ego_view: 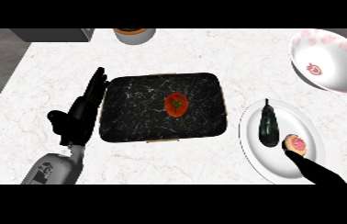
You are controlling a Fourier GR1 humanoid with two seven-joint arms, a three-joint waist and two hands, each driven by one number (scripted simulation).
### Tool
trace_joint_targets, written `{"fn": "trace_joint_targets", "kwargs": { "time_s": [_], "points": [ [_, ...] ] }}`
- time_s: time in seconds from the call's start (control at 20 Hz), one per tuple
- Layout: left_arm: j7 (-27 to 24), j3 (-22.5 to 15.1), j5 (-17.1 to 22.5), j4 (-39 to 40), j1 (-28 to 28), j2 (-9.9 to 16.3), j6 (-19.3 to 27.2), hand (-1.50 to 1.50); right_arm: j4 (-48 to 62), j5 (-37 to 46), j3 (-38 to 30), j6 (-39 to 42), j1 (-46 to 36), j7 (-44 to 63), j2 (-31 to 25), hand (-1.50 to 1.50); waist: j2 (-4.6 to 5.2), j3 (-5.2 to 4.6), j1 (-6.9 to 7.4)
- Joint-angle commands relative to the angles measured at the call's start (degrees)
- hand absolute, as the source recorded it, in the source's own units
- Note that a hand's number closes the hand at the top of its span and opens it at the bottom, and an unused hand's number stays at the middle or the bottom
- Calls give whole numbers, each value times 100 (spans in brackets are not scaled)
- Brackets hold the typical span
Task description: Pick the cupcake from the plate and place it in the bowl
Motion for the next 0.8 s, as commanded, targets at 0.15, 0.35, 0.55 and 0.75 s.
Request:
{"fn": "trace_joint_targets", "kwargs": {
  "time_s": [0.15,0.35,0.55,0.75],
  "points": [
    [37,76,-50,35,21,-147,-151,0,-139,-159,-153,1315,-568,1711,-194,-150,-3,8,13],
    [105,-66,-379,-126,223,-347,34,0,790,-392,-211,1275,-609,1184,-49,-150,-7,15,19],
    [41,332,-351,-157,325,-318,-431,0,516,-455,-162,1272,-248,701,269,-150,-12,14,-4],
    [307,558,-543,-76,-41,-421,-397,0,700,-746,-492,1378,-383,460,275,-150,-11,15,-9]
  ]
}}
